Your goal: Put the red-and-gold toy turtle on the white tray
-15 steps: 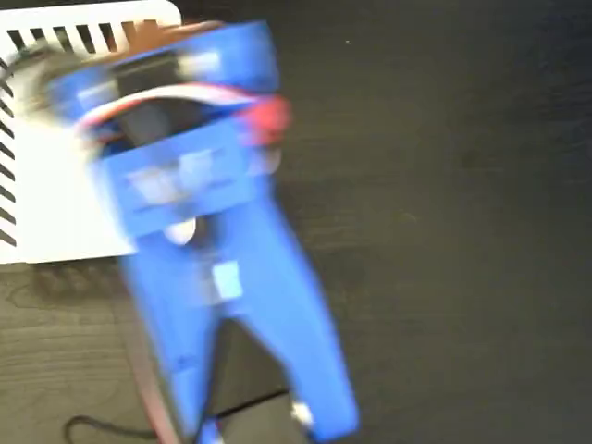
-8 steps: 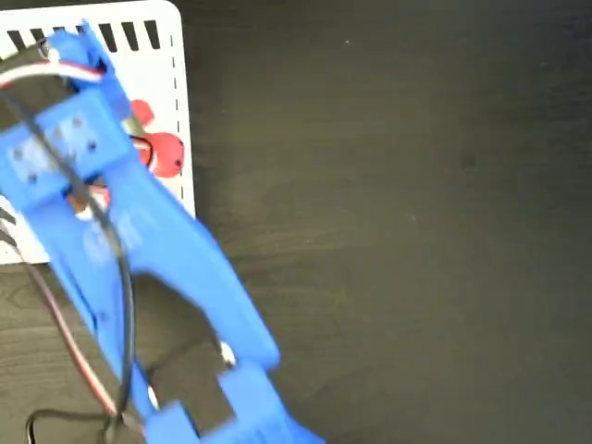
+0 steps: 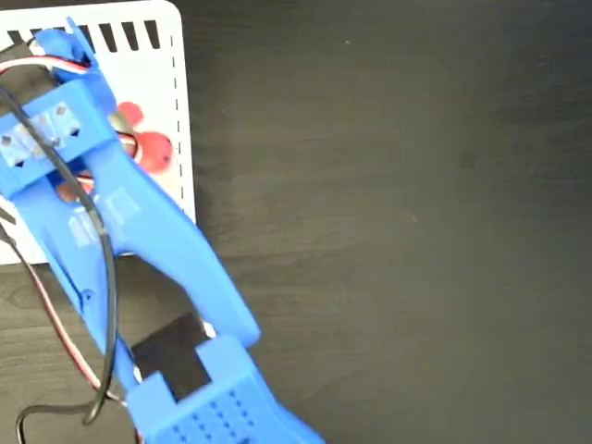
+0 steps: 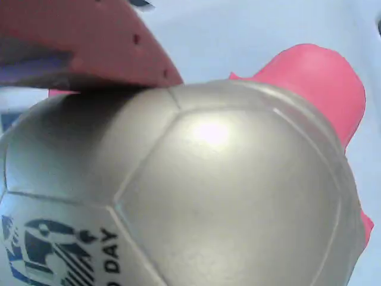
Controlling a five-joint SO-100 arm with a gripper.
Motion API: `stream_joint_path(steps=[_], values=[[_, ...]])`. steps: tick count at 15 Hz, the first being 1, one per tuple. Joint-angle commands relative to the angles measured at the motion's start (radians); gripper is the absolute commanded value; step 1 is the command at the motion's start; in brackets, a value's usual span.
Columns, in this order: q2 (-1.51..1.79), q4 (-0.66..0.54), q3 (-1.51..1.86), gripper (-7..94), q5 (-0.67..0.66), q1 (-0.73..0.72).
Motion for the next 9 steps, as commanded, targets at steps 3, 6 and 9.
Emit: stream_joint_path(steps=[3, 6, 9], values=[[0.014, -0.052, -0.067, 0, -0.008, -0.006], [0.000, -0.054, -0.091, 0, -0.008, -0.006], [-0.009, -0.061, -0.091, 0, -0.006, -0.011]])
